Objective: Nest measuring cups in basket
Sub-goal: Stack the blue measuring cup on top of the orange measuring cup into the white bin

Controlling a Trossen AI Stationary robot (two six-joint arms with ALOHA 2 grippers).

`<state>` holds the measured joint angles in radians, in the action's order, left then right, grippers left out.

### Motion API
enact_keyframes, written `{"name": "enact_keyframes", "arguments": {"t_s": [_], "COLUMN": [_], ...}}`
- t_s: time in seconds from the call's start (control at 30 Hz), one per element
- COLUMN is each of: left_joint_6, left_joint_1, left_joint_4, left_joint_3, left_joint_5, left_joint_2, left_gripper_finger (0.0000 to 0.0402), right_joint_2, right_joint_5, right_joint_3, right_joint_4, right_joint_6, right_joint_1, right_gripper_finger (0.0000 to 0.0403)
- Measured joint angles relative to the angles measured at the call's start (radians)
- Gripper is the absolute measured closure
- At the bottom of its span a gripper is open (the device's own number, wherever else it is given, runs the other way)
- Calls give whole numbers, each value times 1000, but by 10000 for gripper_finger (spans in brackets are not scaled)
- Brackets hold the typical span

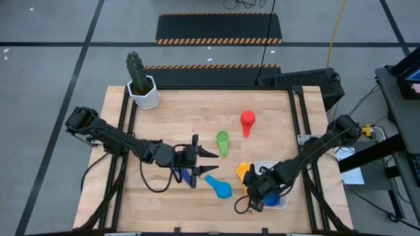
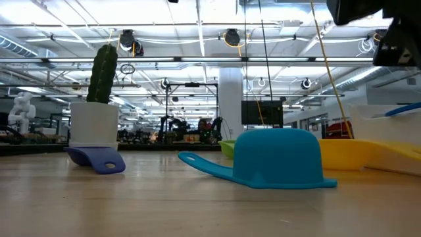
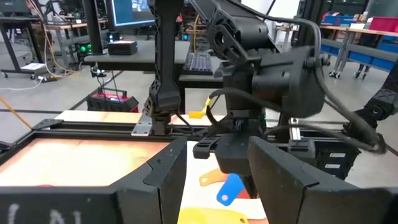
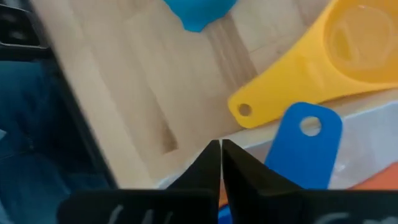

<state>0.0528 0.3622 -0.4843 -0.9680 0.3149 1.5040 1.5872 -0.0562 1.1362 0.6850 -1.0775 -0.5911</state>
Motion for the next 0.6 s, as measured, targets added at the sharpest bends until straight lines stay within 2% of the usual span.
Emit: {"name": "enact_keyframes", "arguments": {"t_s": [0.6], "left_joint_6": [0], "left_joint_1": [0], "left_joint_4": [1], "left_joint_3": [0], "left_joint_5": [0], "left_joint_2": [0], "left_gripper_finger": [229], "right_joint_2": [10], "right_joint_5": [5], "right_joint_3": [0], "right_joint_4": [202], "right_joint_6": [-11], "right_joint_1": [31], "right_gripper_finger": [403]}}
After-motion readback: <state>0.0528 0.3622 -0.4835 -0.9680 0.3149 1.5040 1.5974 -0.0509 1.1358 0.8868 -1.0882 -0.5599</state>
